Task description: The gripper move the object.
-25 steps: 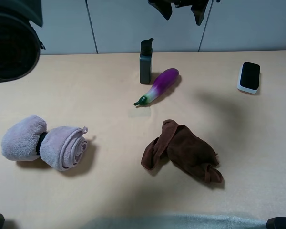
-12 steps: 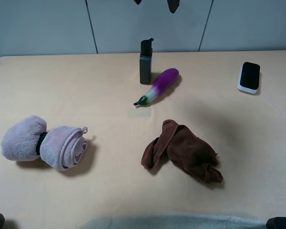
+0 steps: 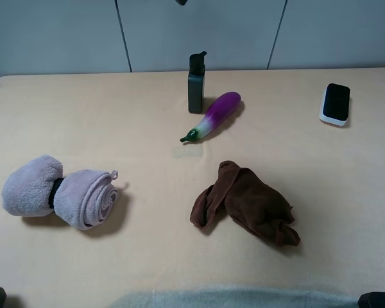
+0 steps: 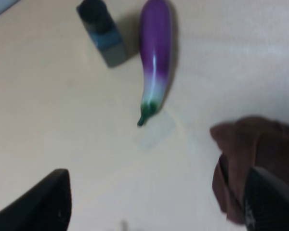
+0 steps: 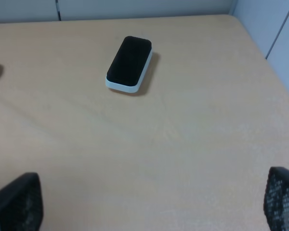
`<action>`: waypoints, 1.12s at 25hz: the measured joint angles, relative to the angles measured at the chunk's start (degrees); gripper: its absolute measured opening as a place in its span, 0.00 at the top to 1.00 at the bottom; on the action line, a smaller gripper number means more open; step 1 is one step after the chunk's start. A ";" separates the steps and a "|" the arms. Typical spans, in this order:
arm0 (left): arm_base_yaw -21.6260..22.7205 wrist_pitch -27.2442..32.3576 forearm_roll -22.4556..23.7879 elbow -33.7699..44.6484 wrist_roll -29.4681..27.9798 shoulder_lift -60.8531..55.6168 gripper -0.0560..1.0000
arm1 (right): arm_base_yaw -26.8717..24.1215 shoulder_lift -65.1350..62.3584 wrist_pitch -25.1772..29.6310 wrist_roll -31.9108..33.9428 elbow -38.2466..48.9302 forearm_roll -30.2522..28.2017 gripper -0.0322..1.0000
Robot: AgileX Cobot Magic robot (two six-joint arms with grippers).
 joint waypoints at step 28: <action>2.09 0.06 0.24 47.14 0.56 -63.46 0.26 | 0.00 0.00 0.00 0.00 0.00 0.00 0.30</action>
